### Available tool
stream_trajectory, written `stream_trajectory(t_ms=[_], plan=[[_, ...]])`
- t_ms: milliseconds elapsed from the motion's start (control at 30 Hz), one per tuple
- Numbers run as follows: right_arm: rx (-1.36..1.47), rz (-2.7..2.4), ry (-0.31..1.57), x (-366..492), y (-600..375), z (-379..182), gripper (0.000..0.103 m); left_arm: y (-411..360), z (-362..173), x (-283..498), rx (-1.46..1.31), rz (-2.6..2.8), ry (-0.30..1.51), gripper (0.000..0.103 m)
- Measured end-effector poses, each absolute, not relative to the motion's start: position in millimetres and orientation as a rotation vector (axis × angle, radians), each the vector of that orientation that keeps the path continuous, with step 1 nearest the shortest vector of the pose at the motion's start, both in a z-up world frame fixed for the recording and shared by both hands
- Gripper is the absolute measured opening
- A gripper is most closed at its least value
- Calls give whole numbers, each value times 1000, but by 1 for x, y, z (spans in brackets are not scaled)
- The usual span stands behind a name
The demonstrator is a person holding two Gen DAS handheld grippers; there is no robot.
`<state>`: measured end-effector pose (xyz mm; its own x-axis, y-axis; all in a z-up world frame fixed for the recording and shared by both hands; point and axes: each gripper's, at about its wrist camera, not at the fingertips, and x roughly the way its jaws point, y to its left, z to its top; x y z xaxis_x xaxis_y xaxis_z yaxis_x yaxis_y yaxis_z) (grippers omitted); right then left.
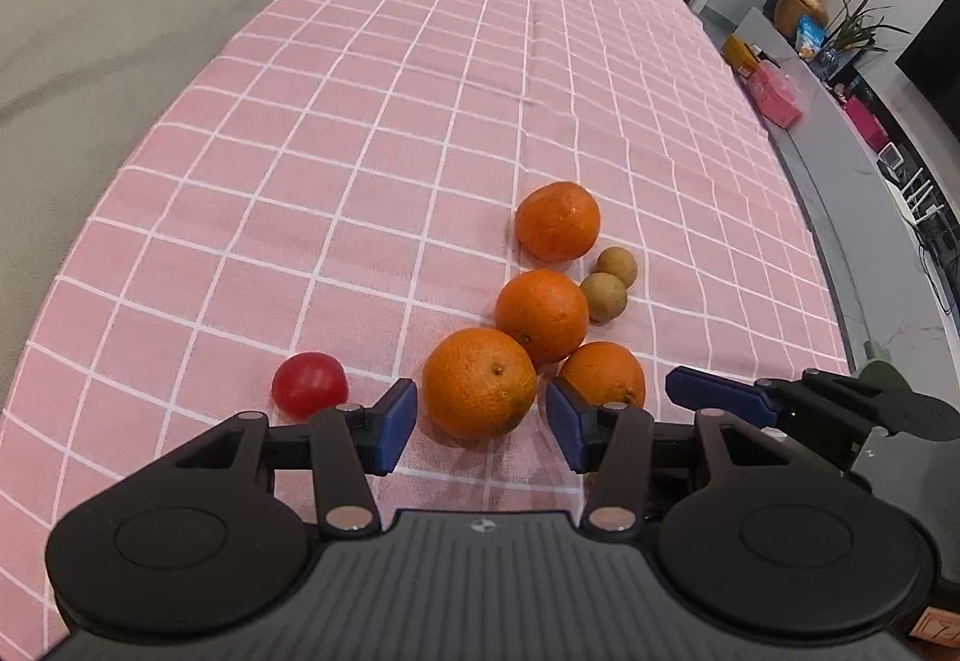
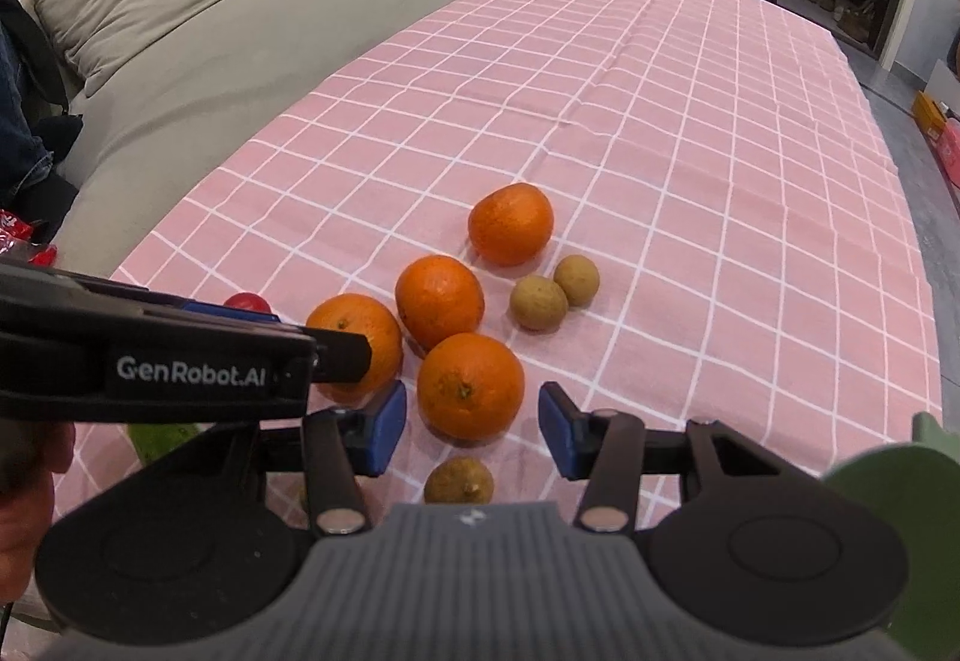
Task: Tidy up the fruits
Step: 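Move the left tool to an orange and close its fingers on it, then carry the orange into the colander with the left tool while the right tool carries another orange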
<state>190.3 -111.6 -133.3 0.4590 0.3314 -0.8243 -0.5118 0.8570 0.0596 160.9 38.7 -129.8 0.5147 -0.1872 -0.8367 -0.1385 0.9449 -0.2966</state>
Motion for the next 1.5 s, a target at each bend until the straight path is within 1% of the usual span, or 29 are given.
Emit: stream_trajectory(t_ms=[233, 300, 400, 733, 900, 1133, 1500], plan=[[-216, 535, 974, 197, -107, -141, 46, 35, -137, 169, -343, -16, 1059, 57], [-210, 538, 981, 198, -108, -143, 41, 34, -139, 171, -343, -14, 1063, 55], [-208, 538, 984, 199, -108, -145, 41, 33, -139, 172, -338, -15, 1063, 52], [-197, 540, 994, 199, -109, -143, 40, 28, -131, 170, -321, -25, 1059, 50], [-210, 537, 958, 191, -114, -127, 40, 27, -113, 165, -326, -26, 1019, 50], [-210, 510, 880, 174, -131, -90, 40, 12, -80, 158, -320, -85, 949, 50], [-226, 416, 818, 131, -190, -46, 40, -50, -43, 149, -252, -254, 880, 50]])
